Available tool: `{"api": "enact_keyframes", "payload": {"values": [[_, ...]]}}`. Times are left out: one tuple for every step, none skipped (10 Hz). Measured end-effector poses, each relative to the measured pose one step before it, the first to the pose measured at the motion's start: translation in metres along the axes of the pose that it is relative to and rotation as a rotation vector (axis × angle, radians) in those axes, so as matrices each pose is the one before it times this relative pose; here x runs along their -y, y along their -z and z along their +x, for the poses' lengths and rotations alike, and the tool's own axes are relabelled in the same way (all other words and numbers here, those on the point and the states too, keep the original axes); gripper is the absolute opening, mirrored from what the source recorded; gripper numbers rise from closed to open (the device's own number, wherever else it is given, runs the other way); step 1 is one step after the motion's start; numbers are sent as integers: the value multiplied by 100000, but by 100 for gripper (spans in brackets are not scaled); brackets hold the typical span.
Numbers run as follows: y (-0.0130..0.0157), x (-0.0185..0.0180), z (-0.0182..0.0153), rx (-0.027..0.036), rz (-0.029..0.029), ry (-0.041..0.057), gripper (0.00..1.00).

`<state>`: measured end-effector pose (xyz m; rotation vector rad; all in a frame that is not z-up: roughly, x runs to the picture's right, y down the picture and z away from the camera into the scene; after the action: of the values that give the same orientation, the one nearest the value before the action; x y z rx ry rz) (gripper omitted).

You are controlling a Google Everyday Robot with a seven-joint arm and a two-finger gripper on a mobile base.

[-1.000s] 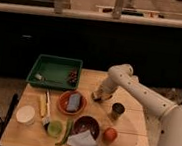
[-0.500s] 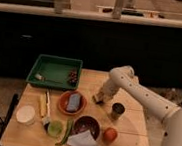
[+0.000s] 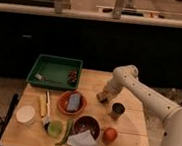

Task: Wipe table surface with eraser

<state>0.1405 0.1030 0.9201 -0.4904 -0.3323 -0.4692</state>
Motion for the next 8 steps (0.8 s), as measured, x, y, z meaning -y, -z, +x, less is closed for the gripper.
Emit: {"api": "enact_keyframes", "payload": {"values": [[-60,348,-379,-209,124,2463,0],[137,694,-1032,-198,816,5257,0],[143,404,-777,31,593,3082,0],[213,407,-1240,633,656,4152,0],[202,-204,-987,2,34,4854,0],[198,-385,-944,517,-90,3546,0],[118,-740,-928,367,-735,3391,0],[-74,-884,-301,-135,-1299,1334,0]]}}
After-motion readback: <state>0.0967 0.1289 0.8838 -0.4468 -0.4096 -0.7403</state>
